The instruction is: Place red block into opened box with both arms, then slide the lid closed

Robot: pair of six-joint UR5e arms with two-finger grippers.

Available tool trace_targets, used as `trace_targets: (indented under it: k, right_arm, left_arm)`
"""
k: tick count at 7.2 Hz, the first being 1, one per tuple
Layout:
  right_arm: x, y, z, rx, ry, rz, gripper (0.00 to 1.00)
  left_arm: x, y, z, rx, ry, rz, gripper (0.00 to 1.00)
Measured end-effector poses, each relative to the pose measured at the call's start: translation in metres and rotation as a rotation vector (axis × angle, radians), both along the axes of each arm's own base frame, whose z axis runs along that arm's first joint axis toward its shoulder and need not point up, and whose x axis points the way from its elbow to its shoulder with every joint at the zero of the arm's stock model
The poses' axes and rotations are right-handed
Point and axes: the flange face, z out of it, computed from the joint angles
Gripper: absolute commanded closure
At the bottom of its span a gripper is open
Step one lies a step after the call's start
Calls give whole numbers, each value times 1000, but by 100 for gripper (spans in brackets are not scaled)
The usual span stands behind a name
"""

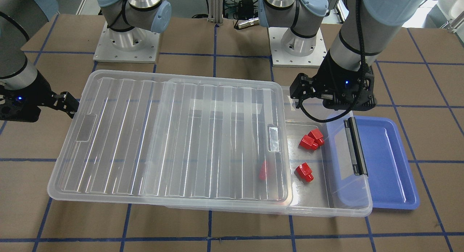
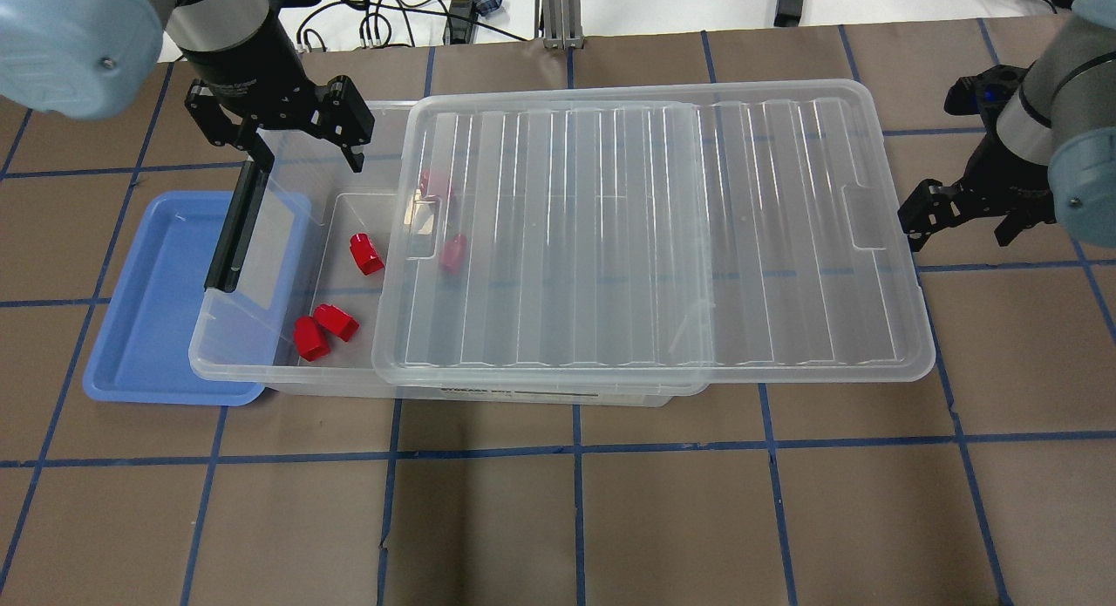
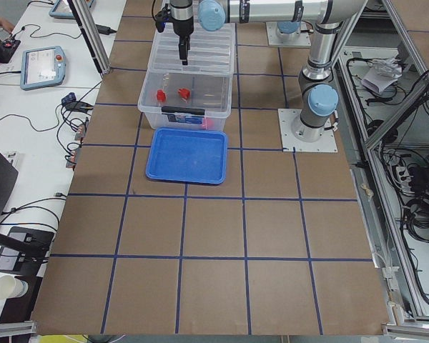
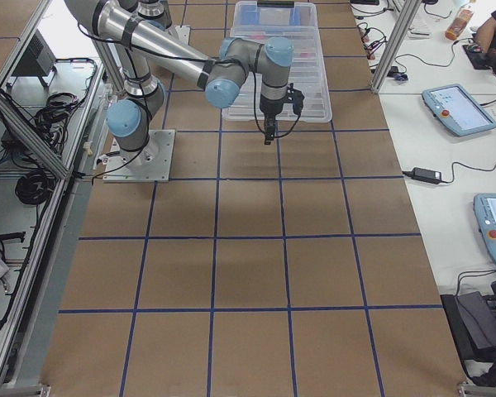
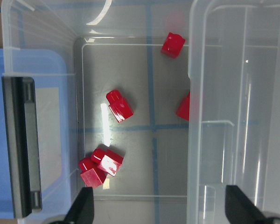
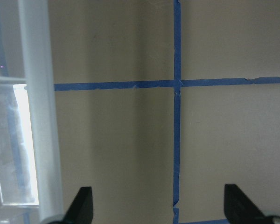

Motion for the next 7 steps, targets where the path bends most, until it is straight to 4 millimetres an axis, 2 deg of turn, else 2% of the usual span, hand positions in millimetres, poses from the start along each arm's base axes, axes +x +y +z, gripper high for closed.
trace_targets:
  k: [1, 2, 3, 4, 6, 7]
  right_arm:
    - [6, -1, -1, -5, 0, 4, 0]
    - [22, -3, 0, -21, 4, 19, 0]
    - [47, -7, -1, -38, 8, 43, 0]
    - [77, -9, -2, -51, 12, 77, 0]
    - [136, -10, 1, -77, 13, 161, 0]
    - [156, -13, 4, -88, 14, 188, 0]
  left_arm:
    - [2, 4, 4, 5, 1, 3, 0]
    - [3, 0, -6, 18, 2, 22, 0]
    - [3, -4, -18, 28, -1, 51, 0]
    - [3, -1, -17, 26, -8, 73, 0]
    - [2, 13, -5, 23, -10, 90, 0]
    - [0, 22, 4, 13, -5, 91, 0]
